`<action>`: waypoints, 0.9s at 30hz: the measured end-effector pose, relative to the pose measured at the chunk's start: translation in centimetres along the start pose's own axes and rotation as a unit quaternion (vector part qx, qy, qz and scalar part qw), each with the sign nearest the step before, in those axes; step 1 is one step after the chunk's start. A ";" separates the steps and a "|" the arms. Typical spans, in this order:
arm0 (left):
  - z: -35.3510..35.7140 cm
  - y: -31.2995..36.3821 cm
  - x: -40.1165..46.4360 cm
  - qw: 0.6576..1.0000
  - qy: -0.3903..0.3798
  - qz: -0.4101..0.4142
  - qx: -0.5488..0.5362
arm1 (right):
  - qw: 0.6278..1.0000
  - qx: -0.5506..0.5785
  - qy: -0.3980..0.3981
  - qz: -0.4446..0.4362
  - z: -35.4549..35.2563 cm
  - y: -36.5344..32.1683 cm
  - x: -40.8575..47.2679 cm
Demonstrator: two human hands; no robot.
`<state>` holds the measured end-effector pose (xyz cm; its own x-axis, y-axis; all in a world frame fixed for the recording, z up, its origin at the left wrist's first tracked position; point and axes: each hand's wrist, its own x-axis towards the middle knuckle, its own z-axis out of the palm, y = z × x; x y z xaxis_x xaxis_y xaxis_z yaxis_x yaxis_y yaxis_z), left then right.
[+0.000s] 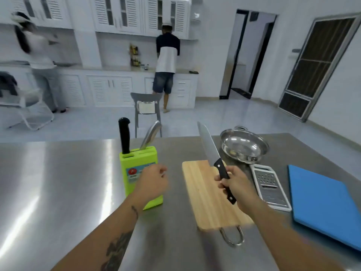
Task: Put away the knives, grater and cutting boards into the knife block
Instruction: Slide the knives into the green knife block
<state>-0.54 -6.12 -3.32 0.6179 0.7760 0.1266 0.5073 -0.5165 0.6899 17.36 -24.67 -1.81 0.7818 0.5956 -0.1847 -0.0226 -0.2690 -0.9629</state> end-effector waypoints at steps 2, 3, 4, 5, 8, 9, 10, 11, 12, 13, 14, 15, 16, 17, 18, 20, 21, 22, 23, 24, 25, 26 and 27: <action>-1.9 -1.1 -0.7 1.000 0.029 -0.001 0.012 | 0.998 -0.055 -0.017 -0.026 0.3 -0.9 1.1; -2.7 -1.6 -0.9 0.999 0.047 -0.001 0.015 | 0.995 -0.083 -0.025 -0.040 0.3 -1.3 1.6; -3.5 -2.1 -1.1 0.998 0.067 -0.007 0.013 | 0.991 -0.116 -0.033 -0.055 0.2 -1.7 2.0; -4.1 -2.6 -1.2 0.995 0.097 -0.010 0.008 | 0.986 -0.146 -0.042 -0.074 0.0 -1.9 2.5; -5.6 -3.8 -1.8 0.981 0.192 -0.036 0.012 | 0.964 -0.226 -0.070 -0.122 -0.8 -2.5 3.7; -5.9 -4.1 -1.9 0.974 0.219 -0.051 0.009 | 0.956 -0.247 -0.080 -0.136 -1.0 -2.7 4.1; -6.2 -4.4 -2.0 0.969 0.238 -0.068 0.001 | 0.947 -0.268 -0.090 -0.152 -1.2 -3.0 4.3; -6.4 -4.7 -2.0 0.965 0.250 -0.078 -0.007 | 0.938 -0.287 -0.098 -0.170 -1.2 -3.4 4.5; -6.5 -5.1 -1.9 0.964 0.253 -0.085 -0.014 | 0.928 -0.305 -0.105 -0.187 -1.3 -3.8 4.6; -6.6 -5.4 -1.8 0.964 0.250 -0.090 -0.019 | 0.918 -0.322 -0.113 -0.200 -1.2 -4.3 4.7; -6.7 -5.7 -1.5 0.965 0.240 -0.098 -0.027 | 0.909 -0.341 -0.120 -0.210 -1.0 -4.8 4.8; -6.8 -5.9 -1.1 0.968 0.221 -0.108 -0.039 | 0.899 -0.358 -0.127 -0.219 -0.8 -5.4 5.0; -6.9 -6.0 -0.8 0.972 0.196 -0.118 -0.054 | 0.886 -0.380 -0.131 -0.230 -0.5 -6.0 5.2; -7.1 -6.1 -0.4 0.975 0.167 -0.126 -0.069 | 0.873 -0.402 -0.132 -0.243 -0.3 -6.7 5.3; -7.1 -6.1 0.0 0.978 0.141 -0.132 -0.082 | 0.859 -0.426 -0.133 -0.251 0.0 -7.5 5.4; -7.1 -6.2 0.6 0.979 0.110 -0.138 -0.101 | 0.831 -0.471 -0.135 -0.263 0.6 -9.3 5.3; -7.0 -6.2 0.9 0.979 0.106 -0.140 -0.107 | 0.817 -0.492 -0.134 -0.270 0.8 -10.3 5.3; -7.0 -6.3 1.1 0.978 0.105 -0.142 -0.109 | 0.802 -0.513 -0.130 -0.277 1.0 -11.2 5.3; -7.0 -6.3 1.3 0.978 0.107 -0.143 -0.110 | 0.787 -0.534 -0.126 -0.283 1.1 -12.0 5.3; -7.0 -6.3 1.5 0.977 0.109 -0.143 -0.110 | 0.773 -0.551 -0.123 -0.289 1.3 -12.9 5.2; -7.1 -6.2 1.7 0.978 0.111 -0.139 -0.110 | 0.762 -0.565 -0.121 -0.294 1.4 -13.6 5.2; -7.2 -6.2 2.0 0.978 0.113 -0.135 -0.114 | 0.751 -0.575 -0.119 -0.301 1.6 -14.4 5.2; -7.3 -6.0 2.1 0.978 0.113 -0.128 -0.118 | 0.741 -0.583 -0.112 -0.313 1.8 -15.0 5.2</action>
<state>-6.66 1.28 -2.03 0.3266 0.9431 0.0630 0.4592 -0.2165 0.8615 20.64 -16.19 11.35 0.2855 0.9556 0.0735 0.9571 -0.2804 -0.0727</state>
